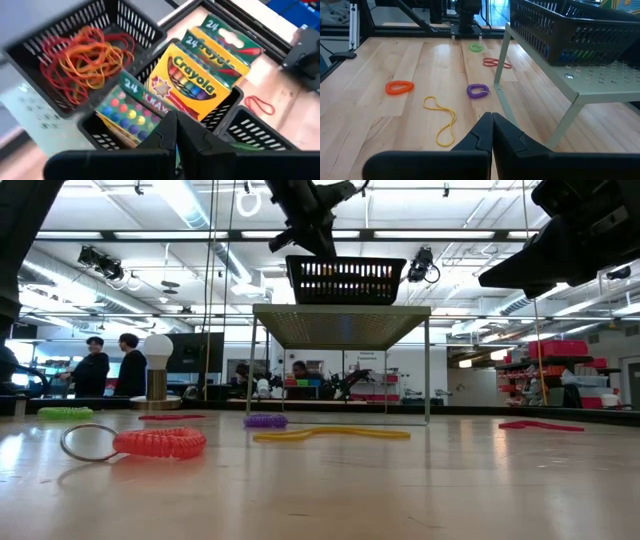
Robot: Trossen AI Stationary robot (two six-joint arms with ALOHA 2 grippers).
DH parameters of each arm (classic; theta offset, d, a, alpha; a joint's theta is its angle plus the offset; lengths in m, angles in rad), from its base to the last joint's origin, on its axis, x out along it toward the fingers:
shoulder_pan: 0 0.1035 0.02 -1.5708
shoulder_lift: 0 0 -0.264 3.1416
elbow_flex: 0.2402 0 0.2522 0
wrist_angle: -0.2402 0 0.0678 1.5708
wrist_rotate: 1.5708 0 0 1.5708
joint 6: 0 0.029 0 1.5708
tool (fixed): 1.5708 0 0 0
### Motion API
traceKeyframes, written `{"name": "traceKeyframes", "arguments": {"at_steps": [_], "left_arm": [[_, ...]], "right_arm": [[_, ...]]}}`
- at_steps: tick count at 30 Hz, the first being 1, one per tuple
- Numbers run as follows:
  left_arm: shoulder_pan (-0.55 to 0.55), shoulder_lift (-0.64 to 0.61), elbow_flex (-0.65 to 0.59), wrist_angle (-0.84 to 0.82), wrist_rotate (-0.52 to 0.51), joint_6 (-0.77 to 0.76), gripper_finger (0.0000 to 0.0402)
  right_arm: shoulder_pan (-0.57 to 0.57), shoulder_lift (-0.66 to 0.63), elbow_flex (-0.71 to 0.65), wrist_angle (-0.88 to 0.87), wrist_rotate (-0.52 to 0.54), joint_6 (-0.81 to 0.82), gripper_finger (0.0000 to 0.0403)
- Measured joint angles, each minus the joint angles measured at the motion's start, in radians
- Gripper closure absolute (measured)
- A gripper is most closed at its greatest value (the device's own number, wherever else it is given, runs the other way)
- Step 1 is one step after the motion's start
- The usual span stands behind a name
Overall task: Pick & Place Office Desk Supplies
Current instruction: Put the top yellow crayon box into the middle black bin on the shelf, then put the red rubber band into the top black bin on the shelf
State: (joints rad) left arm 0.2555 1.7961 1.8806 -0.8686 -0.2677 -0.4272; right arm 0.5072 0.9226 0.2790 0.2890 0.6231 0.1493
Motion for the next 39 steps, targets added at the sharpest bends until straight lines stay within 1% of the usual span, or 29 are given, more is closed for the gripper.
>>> {"name": "traceKeyframes", "arguments": {"at_steps": [3, 5, 7, 9, 10, 12, 16, 18, 21, 23, 26, 28, 30, 34, 39], "left_arm": [[-0.032, -0.049, 0.001, -0.002, -0.068, 0.066, 0.0395], [-0.058, -0.107, -0.008, -0.004, -0.113, 0.104, 0.0395], [-0.085, -0.164, -0.045, 0.005, -0.137, 0.141, 0.0395], [-0.111, -0.213, -0.125, 0.042, -0.141, 0.179, 0.0395], [-0.123, -0.242, -0.182, 0.082, -0.129, 0.201, 0.0395], [-0.14, -0.311, -0.325, 0.206, -0.074, 0.247, 0.0395], [-0.153, -0.47, -0.653, 0.558, 0.098, 0.302, 0.0395], [-0.159, -0.525, -0.807, 0.74, 0.159, 0.322, 0.0395], [-0.171, -0.602, -1.007, 1.0, 0.168, 0.374, 0.0395], [-0.171, -0.646, -1.127, 1.133, 0.164, 0.396, 0.0395], [-0.169, -0.685, -1.281, 1.281, 0.167, 0.385, 0.0394], [-0.171, -0.709, -1.356, 1.374, 0.163, 0.381, 0.0393], [-0.168, -0.73, -1.414, 1.439, 0.154, 0.377, 0.0392], [-0.171, -0.753, -1.468, 1.446, 0.097, 0.356, 0.0388], [-0.171, -0.758, -1.473, 1.448, 0.048, 0.315, 0.0388]], "right_arm": [[0.0, 0.0, 0.0, 0.0, 0.0, 0.0, 0.0397], [0.0, 0.0, 0.0, 0.0, 0.0, 0.0, 0.0397], [0.0, 0.0, 0.0, 0.0, -0.001, 0.0, 0.0397], [0.0, 0.0, 0.0, 0.005, -0.003, 0.004, 0.0397], [0.0, 0.0, 0.0, 0.006, -0.003, 0.012, 0.0397], [0.0, 0.0, 0.0, 0.007, -0.003, 0.029, 0.0397], [-0.002, 0.0, 0.0, 0.006, -0.003, 0.045, 0.0397], [-0.002, 0.0, 0.0, 0.006, -0.003, 0.053, 0.0397], [-0.002, 0.0, 0.002, -0.004, -0.003, 0.061, 0.0397], [-0.002, 0.0, 0.033, -0.089, 0.0, 0.109, 0.0397], [-0.002, 0.0, 0.127, -0.355, 0.028, 0.248, 0.0396], [-0.008, 0.0, 0.196, -0.542, 0.031, 0.354, 0.0393], [-0.016, 0.0, 0.256, -0.69, 0.025, 0.446, 0.0386], [-0.039, 0.0, 0.329, -0.893, -0.004, 0.598, 0.0364], [-0.042, 0.0, 0.334, -1.029, -0.009, 0.678, 0.0327]]}}
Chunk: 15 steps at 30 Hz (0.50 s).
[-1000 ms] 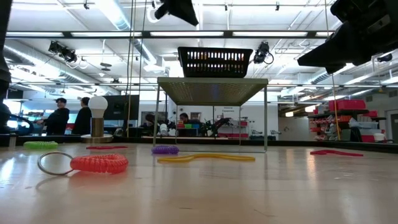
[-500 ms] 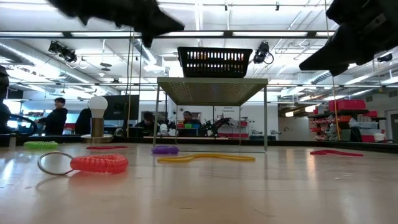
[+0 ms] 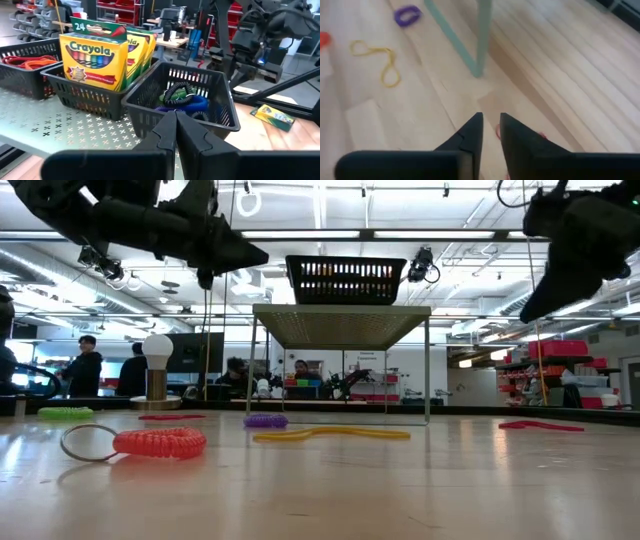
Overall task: Pick & Place Office Desk Supplies
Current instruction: Put the red rubber band into the top black bin on the shelf
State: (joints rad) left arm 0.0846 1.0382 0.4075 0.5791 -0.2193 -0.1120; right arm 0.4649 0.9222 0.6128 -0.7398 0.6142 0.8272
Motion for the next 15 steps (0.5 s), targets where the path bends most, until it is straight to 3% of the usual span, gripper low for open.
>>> {"name": "traceKeyframes", "arguments": {"at_steps": [15], "left_arm": [[0.001, 0.007, 0.002, 0.001, -0.017, 0.0, 0.0388]], "right_arm": [[-0.053, 0.0, 0.0, -0.021, 0.0, 0.032, 0.023]]}}
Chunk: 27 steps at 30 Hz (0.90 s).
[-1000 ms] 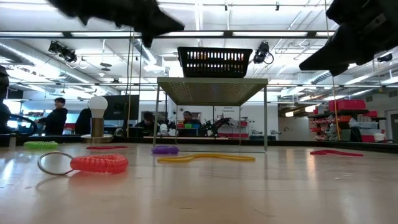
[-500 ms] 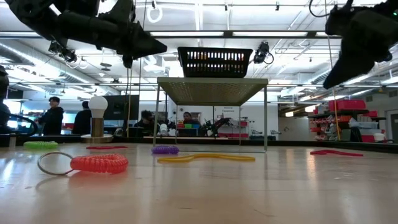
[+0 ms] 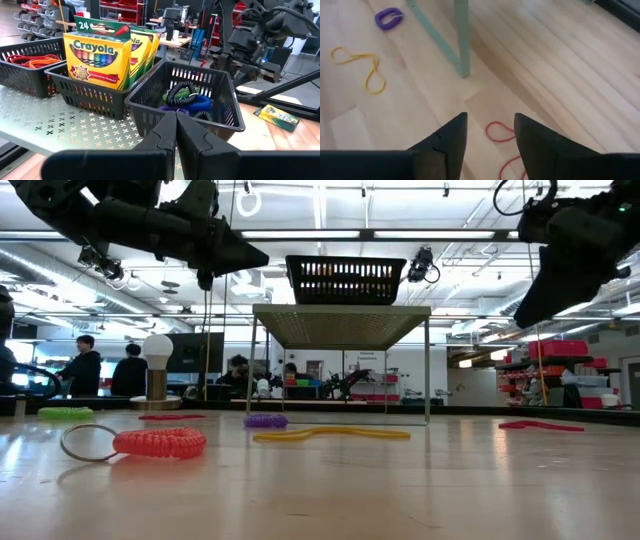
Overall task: Pick & Place Office Desk Supplies
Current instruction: Put the red rubber band into the top black bin on the shelf
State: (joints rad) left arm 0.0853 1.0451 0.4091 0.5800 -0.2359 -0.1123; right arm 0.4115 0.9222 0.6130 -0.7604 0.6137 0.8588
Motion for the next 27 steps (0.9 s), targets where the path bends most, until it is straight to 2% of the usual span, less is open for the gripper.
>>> {"name": "traceKeyframes", "arguments": {"at_steps": [8, 13, 19, 27], "left_arm": [[0.0, 0.0, 0.0, 0.0, 0.0, 0.0, 0.0388], [0.0, 0.0, 0.0, -0.001, 0.0, 0.0, 0.0388], [0.0, 0.0, 0.0, 0.0, 0.0, 0.0, 0.0388], [0.0, 0.0, 0.0, -0.001, 0.001, 0.0, 0.0388]], "right_arm": [[-0.054, 0.0, 0.081, -0.016, 0.037, -0.036, 0.0229], [-0.043, 0.026, 0.17, -0.194, -0.008, 0.002, 0.0229], [-0.031, 0.127, 0.288, -0.428, -0.078, 0.078, 0.0229], [-0.068, 0.2, 0.297, -0.423, -0.132, 0.079, 0.0229]]}}
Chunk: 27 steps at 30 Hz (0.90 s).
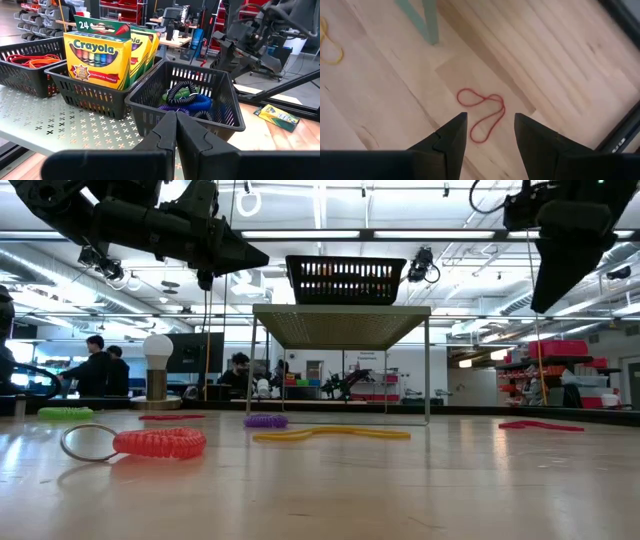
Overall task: Pick & Place Office Desk Supplies
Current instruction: Put the red rubber band into the top black bin on the shelf
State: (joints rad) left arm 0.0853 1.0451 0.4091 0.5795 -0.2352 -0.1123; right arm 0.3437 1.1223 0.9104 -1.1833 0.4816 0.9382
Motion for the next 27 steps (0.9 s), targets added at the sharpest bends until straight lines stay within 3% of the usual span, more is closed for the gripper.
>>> {"name": "traceKeyframes", "arguments": {"at_steps": [7, 14, 21, 27], "left_arm": [[0.0, 0.0, 0.0, 0.0, 0.0, 0.0, 0.0388], [0.0, 0.0, 0.0, 0.0, 0.0, 0.0, 0.0388], [0.0, 0.0, 0.0, 0.0, 0.0, 0.0, 0.0388], [0.0, 0.0, 0.0, 0.0, 0.0, 0.0, 0.0388]], "right_arm": [[-0.035, 0.044, -0.019, 0.02, -0.119, 0.015, 0.0217], [-0.046, 0.047, -0.184, 0.19, -0.17, -0.026, 0.0173], [-0.228, 0.048, -0.419, 0.479, -0.174, -0.142, 0.0184], [-0.356, 0.047, -0.488, 0.582, -0.167, -0.223, 0.0209]]}}
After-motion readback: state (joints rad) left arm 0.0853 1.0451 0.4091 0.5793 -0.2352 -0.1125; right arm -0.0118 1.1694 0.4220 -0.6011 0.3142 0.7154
